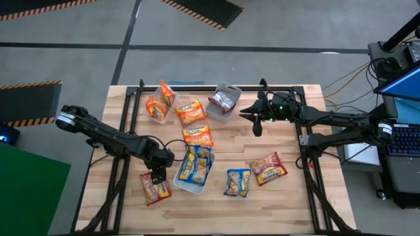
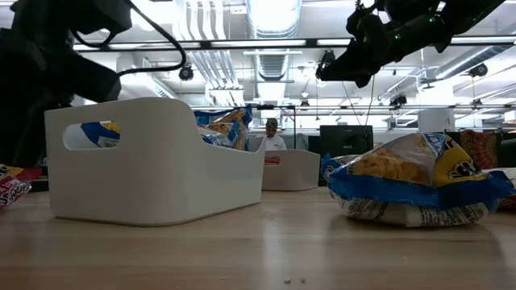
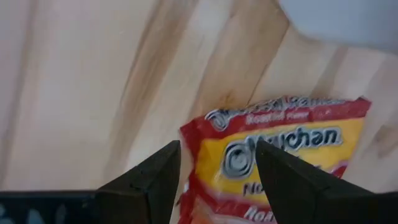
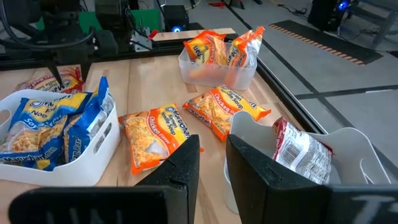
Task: Sort Maruchan noodles
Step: Put the left red noodle pack into the gray bin
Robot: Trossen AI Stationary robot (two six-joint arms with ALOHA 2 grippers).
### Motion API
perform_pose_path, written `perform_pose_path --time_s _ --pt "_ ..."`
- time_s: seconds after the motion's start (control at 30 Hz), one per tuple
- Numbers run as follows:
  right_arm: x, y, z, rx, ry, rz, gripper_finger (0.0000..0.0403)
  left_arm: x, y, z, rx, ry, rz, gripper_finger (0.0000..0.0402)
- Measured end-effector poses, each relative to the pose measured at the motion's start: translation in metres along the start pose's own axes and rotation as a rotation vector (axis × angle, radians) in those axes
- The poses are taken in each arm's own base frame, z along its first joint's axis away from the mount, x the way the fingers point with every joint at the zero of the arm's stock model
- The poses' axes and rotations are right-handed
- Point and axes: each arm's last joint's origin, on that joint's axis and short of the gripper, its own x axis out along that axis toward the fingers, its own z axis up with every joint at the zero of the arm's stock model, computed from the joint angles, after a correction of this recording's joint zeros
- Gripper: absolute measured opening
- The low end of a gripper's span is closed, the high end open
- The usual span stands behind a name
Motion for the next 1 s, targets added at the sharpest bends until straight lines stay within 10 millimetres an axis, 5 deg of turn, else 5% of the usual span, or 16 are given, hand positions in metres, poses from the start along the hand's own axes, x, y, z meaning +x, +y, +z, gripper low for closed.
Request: perform_pose_path --time_s 0.33,0.57,0.7,1.0 --pt "0.000 0.000 0.000 0.000 0.001 0.000 0.0068 0.020 0.010 -0.007 -0.018 -0.010 -0.012 0.0181" --pt "0.000 0.000 0.000 0.000 0.001 -0.001 0.0068 0.022 0.008 -0.012 0.014 0.009 -0.012 0.0080" --pt "0.000 0.000 0.000 0.000 0.001 -0.001 0.0068 0.018 0.003 -0.010 0.042 0.013 -0.033 0.0010" --pt "0.000 0.000 0.000 0.008 0.000 -0.001 0.0068 -0.016 -0.012 -0.012 0.106 0.030 0.051 0.0001"
